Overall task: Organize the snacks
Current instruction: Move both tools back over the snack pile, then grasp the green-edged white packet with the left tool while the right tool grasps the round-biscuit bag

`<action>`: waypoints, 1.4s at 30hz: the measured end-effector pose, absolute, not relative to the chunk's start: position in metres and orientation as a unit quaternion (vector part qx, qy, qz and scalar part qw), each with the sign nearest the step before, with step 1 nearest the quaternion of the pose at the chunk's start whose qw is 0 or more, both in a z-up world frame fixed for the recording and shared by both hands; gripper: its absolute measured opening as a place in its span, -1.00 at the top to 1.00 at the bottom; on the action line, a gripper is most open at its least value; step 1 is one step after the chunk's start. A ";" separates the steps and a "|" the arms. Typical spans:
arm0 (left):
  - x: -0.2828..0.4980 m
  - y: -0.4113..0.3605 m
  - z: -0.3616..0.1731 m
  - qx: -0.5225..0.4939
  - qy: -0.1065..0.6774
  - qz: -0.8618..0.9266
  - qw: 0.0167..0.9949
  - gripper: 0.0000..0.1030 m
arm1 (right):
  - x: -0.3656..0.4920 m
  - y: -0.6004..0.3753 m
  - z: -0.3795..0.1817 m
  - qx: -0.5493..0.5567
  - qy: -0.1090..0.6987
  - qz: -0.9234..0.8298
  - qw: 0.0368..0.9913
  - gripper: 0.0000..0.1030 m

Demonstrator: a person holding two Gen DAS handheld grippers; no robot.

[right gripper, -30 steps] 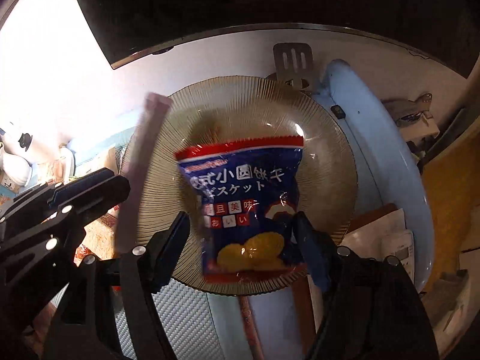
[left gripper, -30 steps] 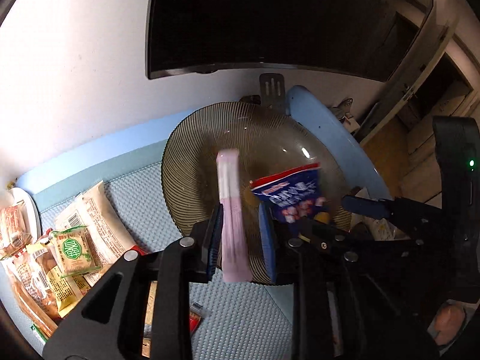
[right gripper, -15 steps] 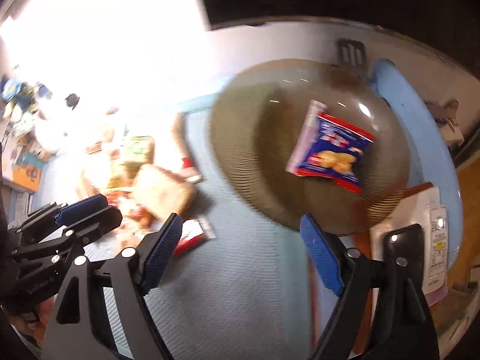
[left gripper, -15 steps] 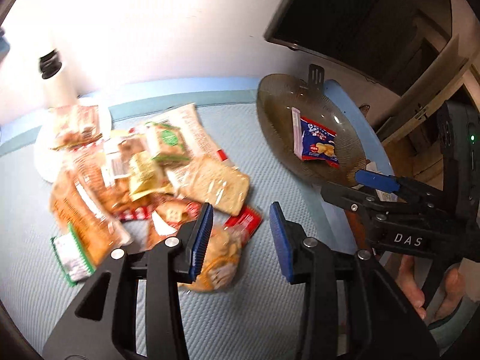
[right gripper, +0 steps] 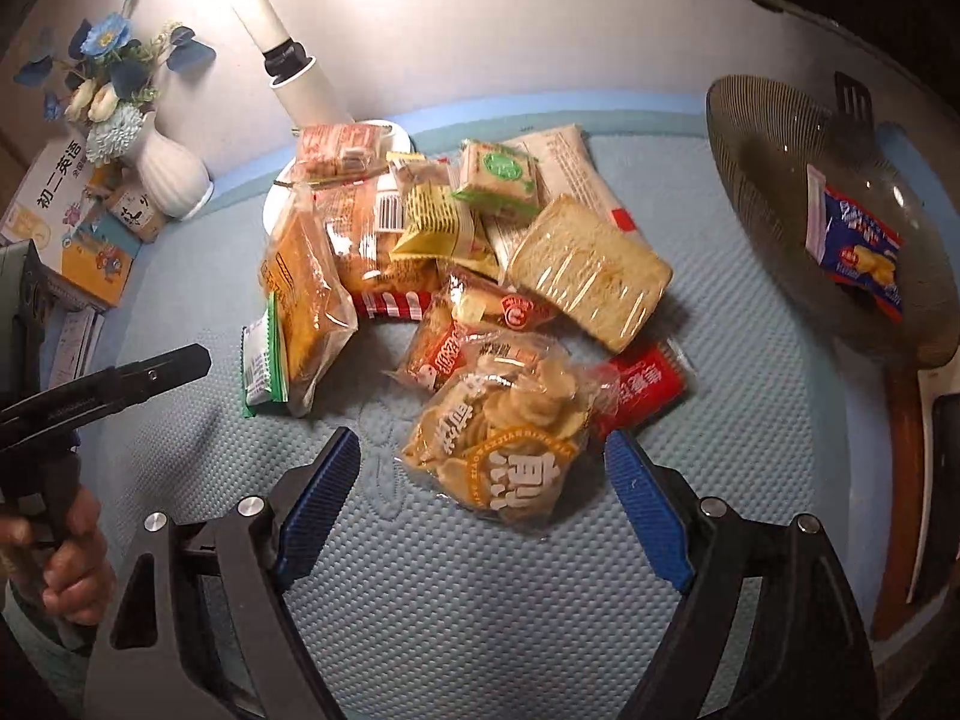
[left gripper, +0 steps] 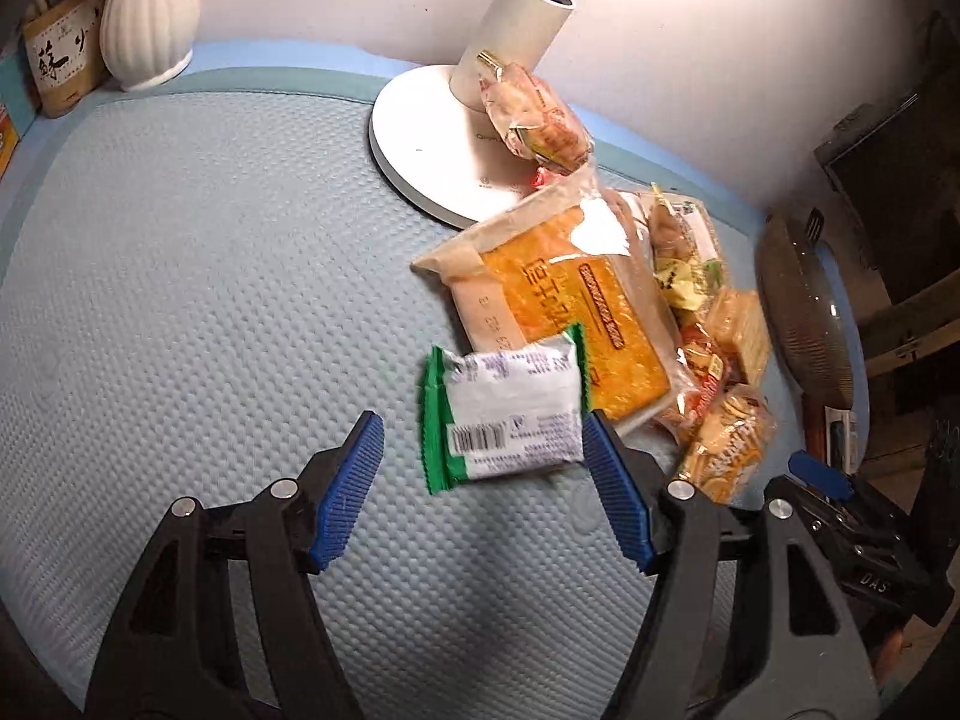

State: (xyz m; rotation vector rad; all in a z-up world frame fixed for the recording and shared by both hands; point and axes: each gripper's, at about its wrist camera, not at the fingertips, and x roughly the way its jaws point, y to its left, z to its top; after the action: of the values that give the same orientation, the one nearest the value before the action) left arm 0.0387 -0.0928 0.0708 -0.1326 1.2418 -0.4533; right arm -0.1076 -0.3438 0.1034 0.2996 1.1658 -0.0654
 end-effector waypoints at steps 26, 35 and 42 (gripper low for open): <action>0.000 -0.138 0.029 0.040 0.627 -0.325 0.707 -0.63 | -0.080 -0.356 0.046 0.241 0.590 -0.122 0.761 -0.76; -0.042 -0.158 0.027 0.252 0.554 -0.286 0.740 -0.38 | -0.082 -0.349 0.048 0.209 0.593 -0.128 0.767 -0.22; -0.025 -0.088 0.033 0.199 0.585 -0.246 0.747 -0.40 | -0.106 -0.349 0.055 0.202 0.595 -0.110 0.770 -0.19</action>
State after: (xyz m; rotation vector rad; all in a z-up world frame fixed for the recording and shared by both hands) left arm -0.0254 -0.0875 0.0334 0.4358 1.2808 -0.5373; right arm -0.1061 -0.3495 0.0552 0.4377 1.2916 -0.2393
